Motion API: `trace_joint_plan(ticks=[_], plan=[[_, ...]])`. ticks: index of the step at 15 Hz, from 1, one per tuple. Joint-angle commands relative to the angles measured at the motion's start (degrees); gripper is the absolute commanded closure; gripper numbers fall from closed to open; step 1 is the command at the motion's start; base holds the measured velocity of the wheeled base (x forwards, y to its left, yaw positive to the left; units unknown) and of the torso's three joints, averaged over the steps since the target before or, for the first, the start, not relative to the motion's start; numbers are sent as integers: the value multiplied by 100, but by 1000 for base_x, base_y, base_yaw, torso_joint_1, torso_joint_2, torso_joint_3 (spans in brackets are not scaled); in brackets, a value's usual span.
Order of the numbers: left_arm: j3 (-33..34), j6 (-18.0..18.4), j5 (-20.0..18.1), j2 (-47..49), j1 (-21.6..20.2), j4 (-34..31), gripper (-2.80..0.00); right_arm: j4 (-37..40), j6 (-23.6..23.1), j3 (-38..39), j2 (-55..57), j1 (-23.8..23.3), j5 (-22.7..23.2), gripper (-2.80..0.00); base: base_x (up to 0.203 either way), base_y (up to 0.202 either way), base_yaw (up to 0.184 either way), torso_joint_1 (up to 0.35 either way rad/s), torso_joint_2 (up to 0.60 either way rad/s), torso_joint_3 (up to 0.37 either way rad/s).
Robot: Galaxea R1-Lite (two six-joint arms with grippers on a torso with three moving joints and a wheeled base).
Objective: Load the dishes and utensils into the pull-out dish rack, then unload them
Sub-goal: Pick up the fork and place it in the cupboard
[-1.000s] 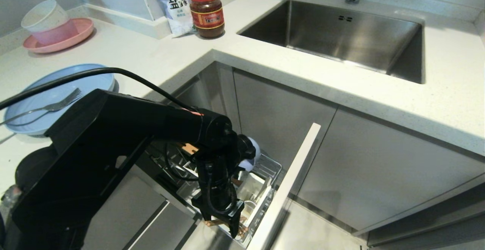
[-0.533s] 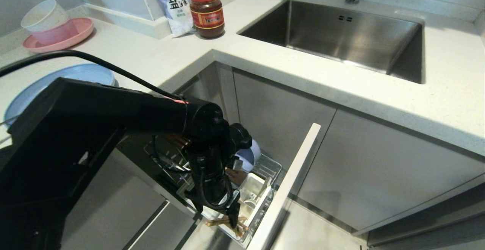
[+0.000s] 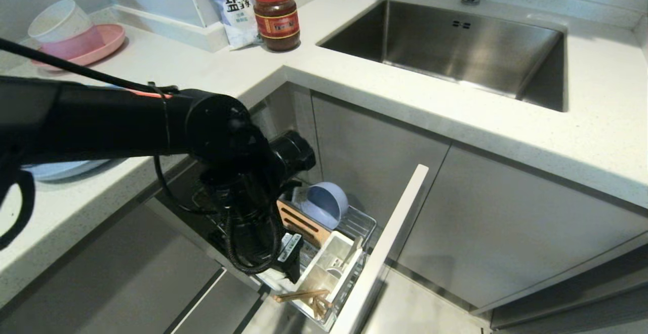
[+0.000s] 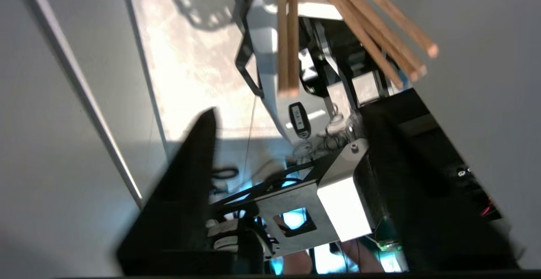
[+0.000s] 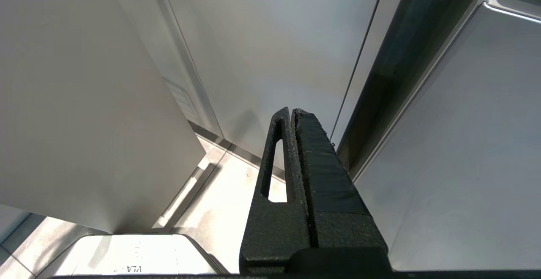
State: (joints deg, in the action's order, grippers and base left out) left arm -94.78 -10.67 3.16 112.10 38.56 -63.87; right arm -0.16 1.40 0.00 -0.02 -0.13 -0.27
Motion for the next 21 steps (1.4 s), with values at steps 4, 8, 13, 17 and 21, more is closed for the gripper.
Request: trace_joint_plan(ticks=[4, 8, 13, 17, 21], plan=[[110, -102, 201, -1064, 33, -14, 0, -2, 0, 9, -24, -4, 0, 0, 0, 0, 0, 0, 0, 0], [94, -619, 235, -1664, 112, 498, 0, -2, 0, 9, -24, -4, 0, 0, 0, 0, 0, 0, 0, 0], [91, -918, 242, -2791, -1, 1260, 0, -2, 0, 9, -24, -2, 0, 0, 0, 0, 0, 0, 0, 0], [78, -992, 224, -3499, -794, 2118, 0, -2, 0, 9, -24, -4, 0, 0, 0, 0, 0, 0, 0, 0], [73, -946, 200, -4025, -1699, 2713, 0, -2, 0, 9, -24, 5, 0, 0, 0, 0, 0, 0, 0, 0]])
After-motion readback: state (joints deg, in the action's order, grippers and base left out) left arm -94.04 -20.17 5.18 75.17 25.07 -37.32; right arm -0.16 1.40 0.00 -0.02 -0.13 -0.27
